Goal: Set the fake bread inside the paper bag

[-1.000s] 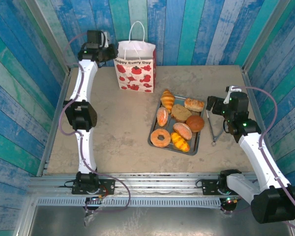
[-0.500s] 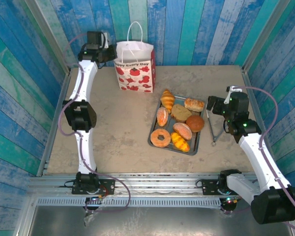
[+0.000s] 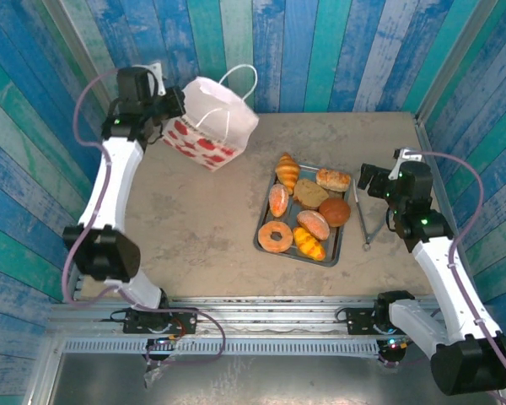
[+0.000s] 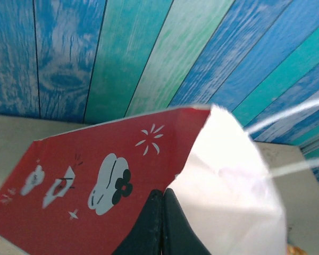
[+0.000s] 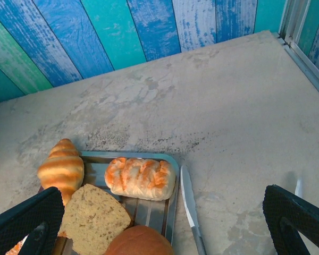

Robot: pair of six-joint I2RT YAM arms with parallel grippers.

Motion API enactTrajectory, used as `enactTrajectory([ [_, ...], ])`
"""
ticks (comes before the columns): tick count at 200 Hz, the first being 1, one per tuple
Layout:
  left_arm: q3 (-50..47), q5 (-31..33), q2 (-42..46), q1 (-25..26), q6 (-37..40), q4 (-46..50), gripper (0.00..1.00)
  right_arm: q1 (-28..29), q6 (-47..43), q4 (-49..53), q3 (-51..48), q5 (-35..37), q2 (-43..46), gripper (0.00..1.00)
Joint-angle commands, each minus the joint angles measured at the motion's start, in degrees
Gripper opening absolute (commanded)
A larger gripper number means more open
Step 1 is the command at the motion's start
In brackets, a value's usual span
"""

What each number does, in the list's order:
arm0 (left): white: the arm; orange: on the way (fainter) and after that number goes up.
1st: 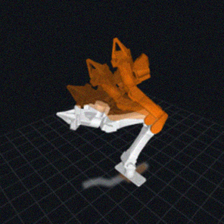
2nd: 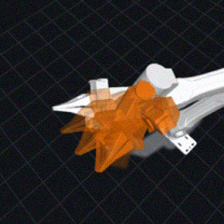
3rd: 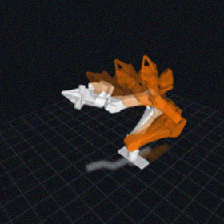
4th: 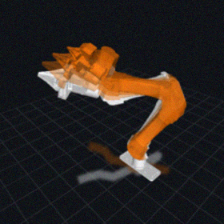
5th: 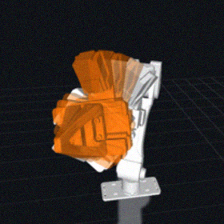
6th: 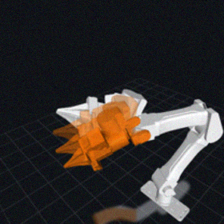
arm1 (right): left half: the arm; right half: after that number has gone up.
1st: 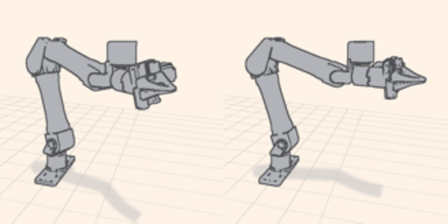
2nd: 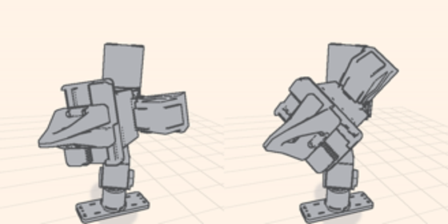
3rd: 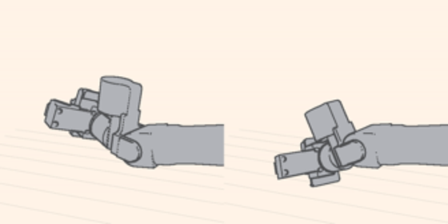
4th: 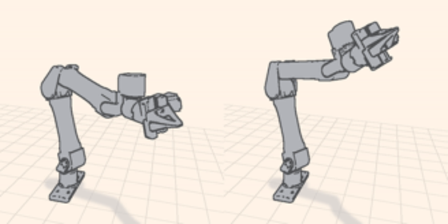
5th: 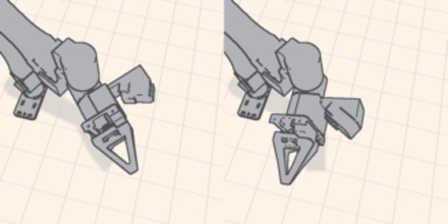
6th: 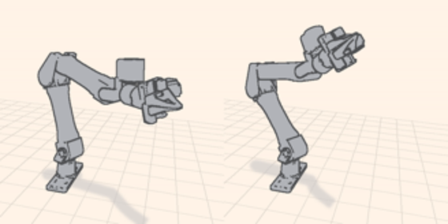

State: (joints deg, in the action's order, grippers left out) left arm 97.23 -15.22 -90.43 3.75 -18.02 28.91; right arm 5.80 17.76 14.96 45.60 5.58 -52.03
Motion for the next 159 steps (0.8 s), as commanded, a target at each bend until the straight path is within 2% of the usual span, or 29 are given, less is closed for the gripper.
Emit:
enactTrajectory([
  [1,-6.0,-0.9,9.1,0.1,0.1,-4.0,0.0,-0.2,-0.4,-0.6,-1.2,1.0,1.1,1.0],
  [67,-18.8,-2.3,24.9,0.1,-3.7,-0.9,0.0,-0.2,-2.6,4.6,1.2,1.4,2.1,1.0],
  [86,-23.0,-4.6,28.1,0.1,-4.4,0.4,0.0,-0.2,-3.7,6.1,1.7,2.2,2.4,1.0],
  [132,-26.1,-14.2,29.2,0.1,-4.2,2.6,0.0,-0.2,-3.4,6.0,1.3,2.0,2.7,1.0],
  [159,-25.8,-16.6,28.5,0.1,-1.4,6.5,0.0,-0.2,-3.3,6.0,1.2,1.6,2.6,1.0],
])
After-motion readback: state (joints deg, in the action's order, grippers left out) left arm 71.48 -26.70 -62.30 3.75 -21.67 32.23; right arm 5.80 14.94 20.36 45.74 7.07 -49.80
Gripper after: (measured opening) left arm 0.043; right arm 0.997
